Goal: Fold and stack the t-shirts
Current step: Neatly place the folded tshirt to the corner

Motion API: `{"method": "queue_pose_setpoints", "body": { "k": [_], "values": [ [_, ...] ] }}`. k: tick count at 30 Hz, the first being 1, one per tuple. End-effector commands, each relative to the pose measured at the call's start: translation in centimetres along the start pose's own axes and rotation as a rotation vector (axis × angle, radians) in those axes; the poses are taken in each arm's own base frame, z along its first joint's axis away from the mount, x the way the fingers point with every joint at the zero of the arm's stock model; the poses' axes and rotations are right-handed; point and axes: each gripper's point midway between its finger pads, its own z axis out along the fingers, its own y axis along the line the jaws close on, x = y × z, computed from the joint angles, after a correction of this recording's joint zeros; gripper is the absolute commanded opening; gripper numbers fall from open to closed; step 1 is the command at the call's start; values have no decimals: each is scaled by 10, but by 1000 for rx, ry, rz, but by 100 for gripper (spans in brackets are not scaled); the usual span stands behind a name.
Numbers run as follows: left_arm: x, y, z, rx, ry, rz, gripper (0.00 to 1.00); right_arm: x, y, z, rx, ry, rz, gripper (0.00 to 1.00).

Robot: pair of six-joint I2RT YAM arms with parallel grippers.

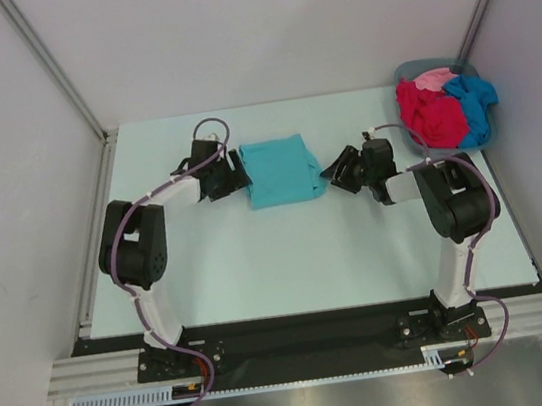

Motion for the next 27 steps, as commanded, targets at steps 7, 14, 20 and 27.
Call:
{"method": "queue_pose_setpoints", "body": {
  "k": [7,14,20,27],
  "values": [
    [23,-13,25,124,57,-65,78,-28,31,-19,-86,-69,-9,54],
    [24,-42,39,260,90,-116,76,-30,33,-28,-90,-79,-8,54],
    [20,-49,43,265,88,-101,63,-35,32,-32,-91,-89,-5,54],
    [21,-36,46,175,102,-79,6,-41,36,-38,-105,-102,2,54]
  ]
}}
